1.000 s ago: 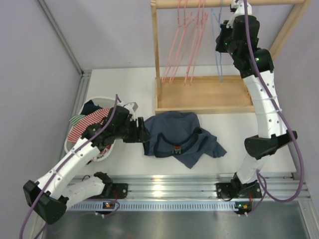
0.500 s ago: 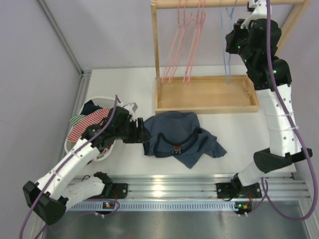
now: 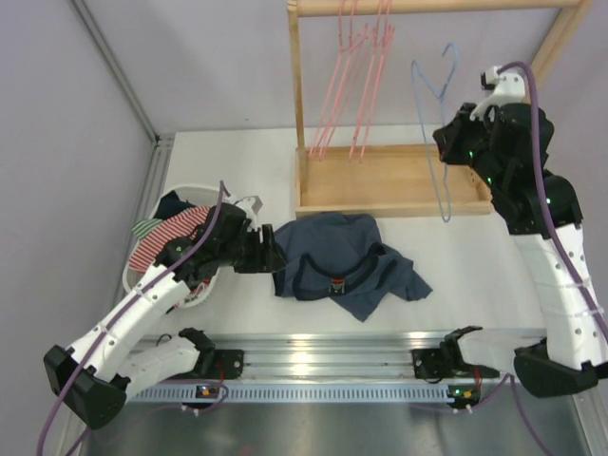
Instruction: Place the tank top on the hanger
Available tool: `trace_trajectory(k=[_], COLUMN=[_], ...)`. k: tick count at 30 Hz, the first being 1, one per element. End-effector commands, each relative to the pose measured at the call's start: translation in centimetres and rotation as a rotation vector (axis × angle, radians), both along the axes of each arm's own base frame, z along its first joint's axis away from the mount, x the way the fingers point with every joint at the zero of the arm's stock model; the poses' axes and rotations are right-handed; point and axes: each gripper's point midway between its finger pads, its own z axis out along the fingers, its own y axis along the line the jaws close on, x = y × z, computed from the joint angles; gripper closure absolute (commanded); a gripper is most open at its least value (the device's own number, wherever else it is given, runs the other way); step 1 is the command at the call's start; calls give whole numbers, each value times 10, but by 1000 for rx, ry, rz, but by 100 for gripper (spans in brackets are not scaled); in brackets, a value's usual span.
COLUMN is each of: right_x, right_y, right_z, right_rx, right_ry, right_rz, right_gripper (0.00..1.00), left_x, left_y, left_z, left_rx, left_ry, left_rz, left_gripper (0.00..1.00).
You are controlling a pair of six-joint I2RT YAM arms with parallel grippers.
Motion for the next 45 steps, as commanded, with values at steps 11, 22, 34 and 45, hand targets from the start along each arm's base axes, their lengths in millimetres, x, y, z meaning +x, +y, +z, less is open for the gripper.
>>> trace_trajectory(k=[11, 22, 34, 45], right_x=[-170, -212, -224, -232], right_y=[50, 59, 56, 63], right_z=[-144, -198, -238, -245], right_rx=[264, 249, 197, 227], right_ry=[307, 396, 486, 507], right_rz=[478, 641, 673, 725], right_gripper=[100, 100, 100, 100], left_x=[11, 10, 16, 18], left_y=[14, -34, -57, -53], left_z=[-30, -63, -88, -103], left_rx=[6, 223, 415, 539], left_ry=[27, 21, -9, -16], left_rz=[216, 162, 137, 126], left_gripper=[38, 44, 49, 69])
